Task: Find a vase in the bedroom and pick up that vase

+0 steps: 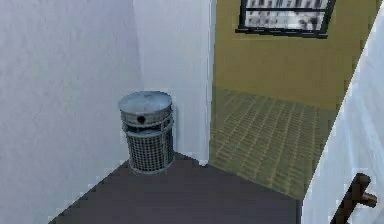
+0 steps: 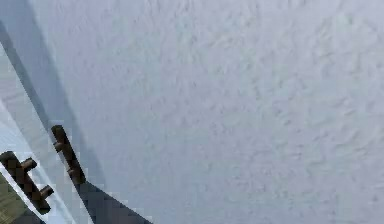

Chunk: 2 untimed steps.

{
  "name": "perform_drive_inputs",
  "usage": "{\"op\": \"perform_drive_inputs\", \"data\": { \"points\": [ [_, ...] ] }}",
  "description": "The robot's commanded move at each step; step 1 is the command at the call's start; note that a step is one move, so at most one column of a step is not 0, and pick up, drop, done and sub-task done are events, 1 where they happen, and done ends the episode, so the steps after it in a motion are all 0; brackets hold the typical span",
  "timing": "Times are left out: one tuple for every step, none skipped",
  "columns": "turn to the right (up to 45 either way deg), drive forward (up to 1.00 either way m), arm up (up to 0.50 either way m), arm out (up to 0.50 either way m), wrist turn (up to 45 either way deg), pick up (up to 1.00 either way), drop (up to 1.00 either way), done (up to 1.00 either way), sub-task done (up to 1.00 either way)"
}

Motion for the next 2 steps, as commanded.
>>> {"op": "perform_drive_inputs", "data": {
  "points": [
    [3.0, 0.00, 0.00, 0.00, 0.0, 0.00, 0.00, 0.00, 0.00],
    [0.0, 0.40, 0.00, 0.00, 0.0, 0.00, 0.00, 0.00, 0.00]
  ]
}}
